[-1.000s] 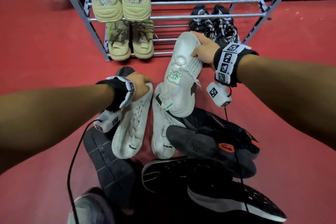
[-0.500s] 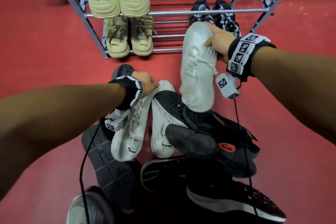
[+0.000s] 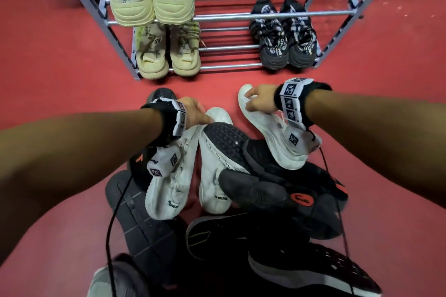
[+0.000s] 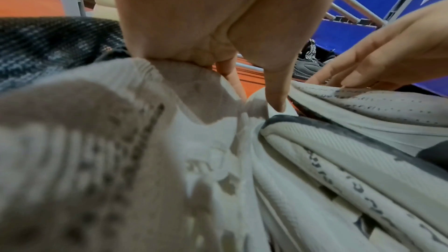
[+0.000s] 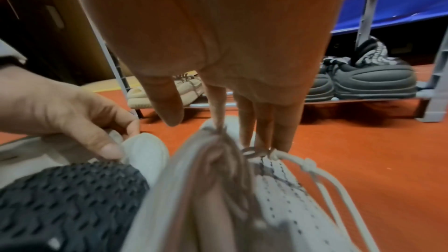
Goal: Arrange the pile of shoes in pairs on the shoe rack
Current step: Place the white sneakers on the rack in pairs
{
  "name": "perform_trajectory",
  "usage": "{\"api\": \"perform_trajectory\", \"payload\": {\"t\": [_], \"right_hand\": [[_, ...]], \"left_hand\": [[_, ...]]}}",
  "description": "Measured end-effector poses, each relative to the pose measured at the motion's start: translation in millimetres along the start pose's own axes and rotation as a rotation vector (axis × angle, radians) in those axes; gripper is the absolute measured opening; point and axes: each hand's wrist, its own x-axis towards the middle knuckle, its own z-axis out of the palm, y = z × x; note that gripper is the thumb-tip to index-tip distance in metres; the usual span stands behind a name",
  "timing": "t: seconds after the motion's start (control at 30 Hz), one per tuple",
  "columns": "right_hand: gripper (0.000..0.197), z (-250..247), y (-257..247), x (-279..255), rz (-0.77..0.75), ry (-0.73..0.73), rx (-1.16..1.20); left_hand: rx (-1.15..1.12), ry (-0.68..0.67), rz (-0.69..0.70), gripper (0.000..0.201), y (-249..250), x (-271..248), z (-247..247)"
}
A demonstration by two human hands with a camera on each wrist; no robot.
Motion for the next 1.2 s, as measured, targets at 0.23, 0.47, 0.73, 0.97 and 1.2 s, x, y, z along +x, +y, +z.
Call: {"api": "perform_trajectory", "payload": {"t": [0.23,0.47,0.73,0.97,1.2], "right_hand": [[0.047,5.8,-28.1,7.1,-0.116,-0.069,0.128],[0.046,7.2,-39.7,3.0,-0.179,-0.114,0.107],[0.013,8.4,-54.1,-1.4,-0.350,-0.057,0.226],[0.020,-4.9,-36.7,-3.4,-0.315,-0.005,0.543],[0.026,-15.2,-43.9,-10.4,-0.365,0.061,0.650]], "left_hand": [[-0.017,0.050,0.097,0.019,-2.5,-5.0,-6.2],[0.013,0.182,0.236,0.015,0.5,-34.1,-22.9],[-0.221,0.290,0.321,0.015,-0.2,-53.9,-53.3],[-0.392,0.212,0.230,0.021,-7.1,-57.3,-67.5],[-0.041,0.119,0.024,0.025,-40.1,-49.6,-69.9]]}}
